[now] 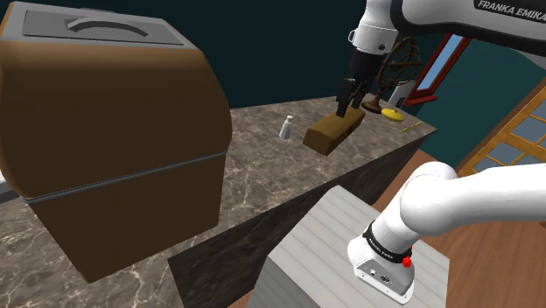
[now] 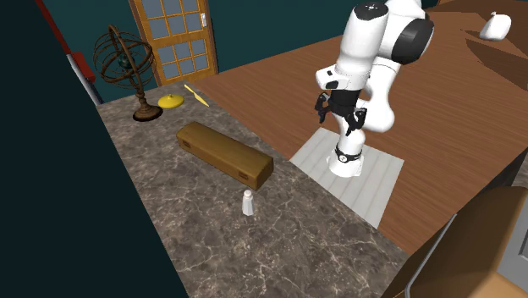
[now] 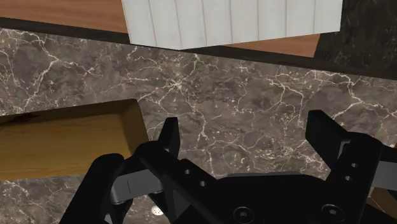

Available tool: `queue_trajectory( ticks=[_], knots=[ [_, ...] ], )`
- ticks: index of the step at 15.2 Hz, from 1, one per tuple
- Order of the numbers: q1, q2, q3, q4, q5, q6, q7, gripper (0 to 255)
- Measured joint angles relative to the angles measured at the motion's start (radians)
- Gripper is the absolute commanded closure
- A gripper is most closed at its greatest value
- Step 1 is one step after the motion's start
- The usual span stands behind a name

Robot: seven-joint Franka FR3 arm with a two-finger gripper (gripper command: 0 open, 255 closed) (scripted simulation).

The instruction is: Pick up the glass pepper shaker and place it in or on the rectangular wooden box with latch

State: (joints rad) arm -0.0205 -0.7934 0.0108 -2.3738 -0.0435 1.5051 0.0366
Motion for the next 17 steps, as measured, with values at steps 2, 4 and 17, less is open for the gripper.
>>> queue_trajectory(
  ticks=[2, 4, 17],
  knots=[
    [-0.003, 0.01, -0.004, -0.005, -0.004, 0.016, -0.002, 0],
    [-0.009, 0.051, -0.01, -0.011, -0.013, 0.069, -0.002, 0],
    [-0.067, 0.44, -0.085, 0.037, -0.084, 0.468, -0.018, 0]
  ],
)
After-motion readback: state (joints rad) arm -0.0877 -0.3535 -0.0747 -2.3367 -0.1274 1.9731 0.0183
